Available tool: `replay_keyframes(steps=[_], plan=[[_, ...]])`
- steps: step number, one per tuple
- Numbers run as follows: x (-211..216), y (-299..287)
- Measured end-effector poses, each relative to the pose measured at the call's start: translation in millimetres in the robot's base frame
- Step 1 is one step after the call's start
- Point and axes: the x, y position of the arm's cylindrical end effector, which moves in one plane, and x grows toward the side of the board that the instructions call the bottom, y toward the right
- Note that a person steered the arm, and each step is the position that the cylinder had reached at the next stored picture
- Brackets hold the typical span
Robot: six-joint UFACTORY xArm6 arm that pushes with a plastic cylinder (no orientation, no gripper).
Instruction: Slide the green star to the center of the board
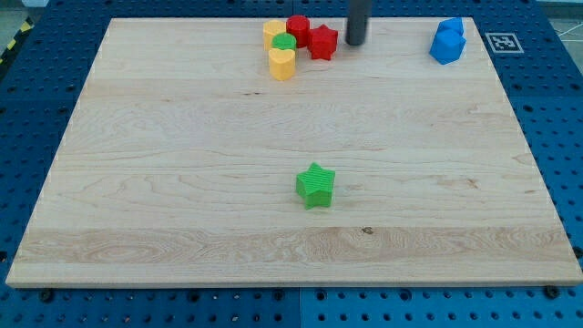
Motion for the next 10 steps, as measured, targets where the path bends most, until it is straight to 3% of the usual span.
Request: replay_keyframes(steps=[2, 4, 5, 8, 10], plan=[[136, 35], [295, 34], [319, 11], [319, -94], [201, -94]])
